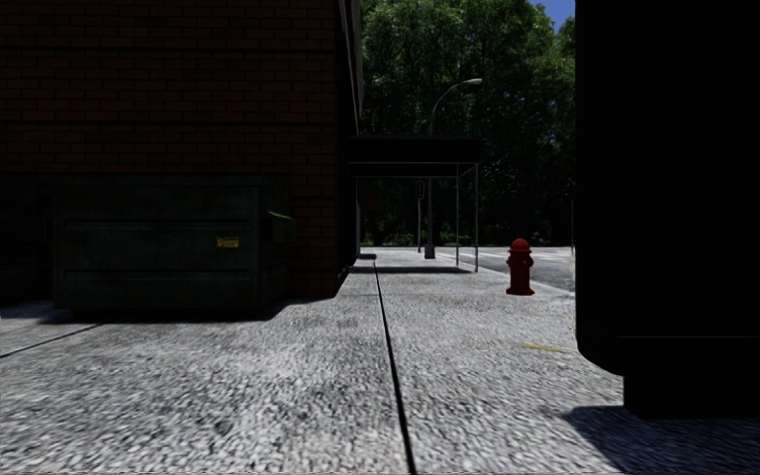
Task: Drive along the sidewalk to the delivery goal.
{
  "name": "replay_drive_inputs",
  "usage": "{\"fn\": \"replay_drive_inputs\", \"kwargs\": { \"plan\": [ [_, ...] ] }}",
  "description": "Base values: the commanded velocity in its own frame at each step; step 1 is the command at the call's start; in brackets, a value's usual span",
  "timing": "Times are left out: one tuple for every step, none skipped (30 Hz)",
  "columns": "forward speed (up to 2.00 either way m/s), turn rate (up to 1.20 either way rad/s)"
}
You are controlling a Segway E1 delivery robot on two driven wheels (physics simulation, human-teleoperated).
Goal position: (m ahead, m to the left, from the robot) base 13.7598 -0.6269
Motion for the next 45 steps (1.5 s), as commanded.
{"fn": "replay_drive_inputs", "kwargs": {
  "plan": [
    [1.50,0.00],
    [1.50,0.00],
    [1.50,0.00],
    [1.50,0.00],
    [1.50,0.00],
    [1.50,0.00],
    [1.50,0.00],
    [1.50,0.00],
    [1.50,0.00],
    [1.50,0.00],
    [1.50,0.00],
    [1.50,0.00],
    [1.50,0.00],
    [1.50,0.00],
    [1.50,0.00],
    [1.50,0.00],
    [1.50,0.00],
    [1.50,0.00],
    [1.50,0.00],
    [1.50,0.00],
    [1.50,0.00],
    [1.50,0.00],
    [1.50,0.00],
    [1.50,0.00],
    [1.50,0.00],
    [1.50,0.00],
    [1.50,0.00],
    [1.50,0.00],
    [1.50,0.00],
    [1.50,0.00],
    [1.50,0.00],
    [1.50,0.00],
    [1.50,0.00],
    [1.50,0.00],
    [1.50,0.00],
    [1.50,0.00],
    [1.50,0.00],
    [1.50,0.00],
    [1.50,0.00],
    [1.50,0.00],
    [1.50,0.00],
    [1.50,0.00],
    [1.50,0.00],
    [1.50,0.00],
    [1.50,0.00]
  ]
}}
